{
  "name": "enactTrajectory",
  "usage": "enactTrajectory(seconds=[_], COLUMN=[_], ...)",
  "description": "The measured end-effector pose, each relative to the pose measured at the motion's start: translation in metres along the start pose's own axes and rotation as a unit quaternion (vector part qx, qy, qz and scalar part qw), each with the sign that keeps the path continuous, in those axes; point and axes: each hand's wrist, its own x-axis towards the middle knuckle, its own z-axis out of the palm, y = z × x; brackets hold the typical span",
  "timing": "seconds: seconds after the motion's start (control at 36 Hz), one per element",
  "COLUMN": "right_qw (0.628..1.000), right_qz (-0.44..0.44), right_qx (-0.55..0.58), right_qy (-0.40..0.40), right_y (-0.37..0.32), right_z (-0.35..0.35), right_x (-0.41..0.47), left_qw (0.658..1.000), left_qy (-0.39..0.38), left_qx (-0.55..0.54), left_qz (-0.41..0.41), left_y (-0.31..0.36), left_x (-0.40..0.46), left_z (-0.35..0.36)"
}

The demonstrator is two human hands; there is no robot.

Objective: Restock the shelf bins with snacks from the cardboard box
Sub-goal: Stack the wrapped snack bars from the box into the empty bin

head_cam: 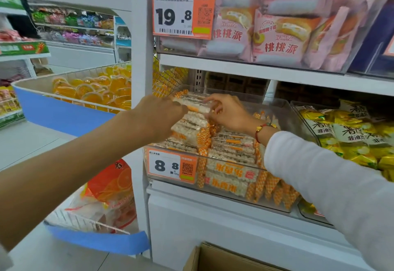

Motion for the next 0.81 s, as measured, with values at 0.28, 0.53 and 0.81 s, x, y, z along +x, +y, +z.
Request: enactTrajectory(seconds=[0.28, 0.53, 0.81], right_qw=[0.971, 0.959, 0.966], right_qz=[0.098, 0.134, 0.156], right_qx=[0.212, 0.229, 0.197], right_qy=[0.044, 0.100, 0.052], right_y=[0.002, 0.006, 0.000], right_z=[-0.002, 0.006, -0.001], right_x=[-0.005, -0.002, -0.006], left_qw=[0.998, 0.985, 0.992], left_qy=[-0.039, -0.062, -0.050], left_qx=[-0.055, -0.157, -0.116], left_qz=[0.003, 0.033, 0.016], left_y=[0.003, -0.005, -0.004], left_x=[0.034, 0.027, 0.036], left_z=[0.010, 0.015, 0.041])
